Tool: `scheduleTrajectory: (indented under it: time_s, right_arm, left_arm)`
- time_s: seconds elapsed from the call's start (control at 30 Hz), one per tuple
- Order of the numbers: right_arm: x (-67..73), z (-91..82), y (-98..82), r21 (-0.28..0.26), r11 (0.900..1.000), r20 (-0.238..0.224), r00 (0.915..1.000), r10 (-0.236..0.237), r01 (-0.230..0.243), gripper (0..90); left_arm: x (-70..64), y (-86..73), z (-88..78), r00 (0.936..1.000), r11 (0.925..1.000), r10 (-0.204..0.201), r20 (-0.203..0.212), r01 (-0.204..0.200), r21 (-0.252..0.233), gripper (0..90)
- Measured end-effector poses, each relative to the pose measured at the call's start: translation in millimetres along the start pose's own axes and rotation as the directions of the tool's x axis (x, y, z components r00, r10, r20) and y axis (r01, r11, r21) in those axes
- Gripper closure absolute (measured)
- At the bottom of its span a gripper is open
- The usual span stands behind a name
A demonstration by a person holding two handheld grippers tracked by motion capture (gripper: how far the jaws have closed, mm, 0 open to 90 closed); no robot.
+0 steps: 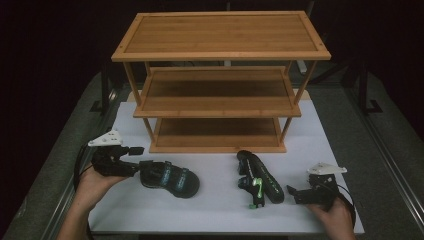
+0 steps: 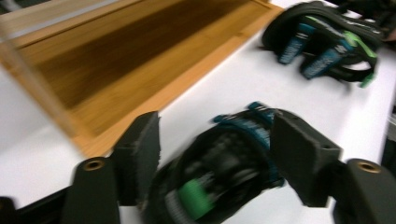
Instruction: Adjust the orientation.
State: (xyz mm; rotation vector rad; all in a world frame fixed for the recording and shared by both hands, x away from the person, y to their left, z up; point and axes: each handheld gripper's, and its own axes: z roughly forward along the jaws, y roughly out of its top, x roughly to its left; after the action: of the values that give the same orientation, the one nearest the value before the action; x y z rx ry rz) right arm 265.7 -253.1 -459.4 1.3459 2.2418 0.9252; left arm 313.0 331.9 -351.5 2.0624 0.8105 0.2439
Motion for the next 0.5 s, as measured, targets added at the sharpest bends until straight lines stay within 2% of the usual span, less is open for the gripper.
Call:
scheduleTrajectory:
  time_s: [0.17,0.33,0.5]
  right_arm:
    - [-0.1,0.1,0.0,0.0,1.0,0.0,1.0,-0.001,0.001,0.6]
    - [-0.1,0.1,0.0,0.0,1.0,0.0,1.0,-0.001,0.001,0.6]
    - [-0.1,0.1,0.0,0.0,1.0,0.0,1.0,-0.001,0.001,0.6]
  left_arm:
    - [20.2,-13.5,1.4,0.9992,0.9995,-0.029,-0.028,0.029,0.01,61.2]
    - [32.8,-25.1,15.1,0.9982,0.999,-0.022,-0.056,0.024,0.037,89.8]
    - [40.4,-36.1,34.5,0.9957,0.9956,-0.012,-0.091,0.02,0.092,90.0]
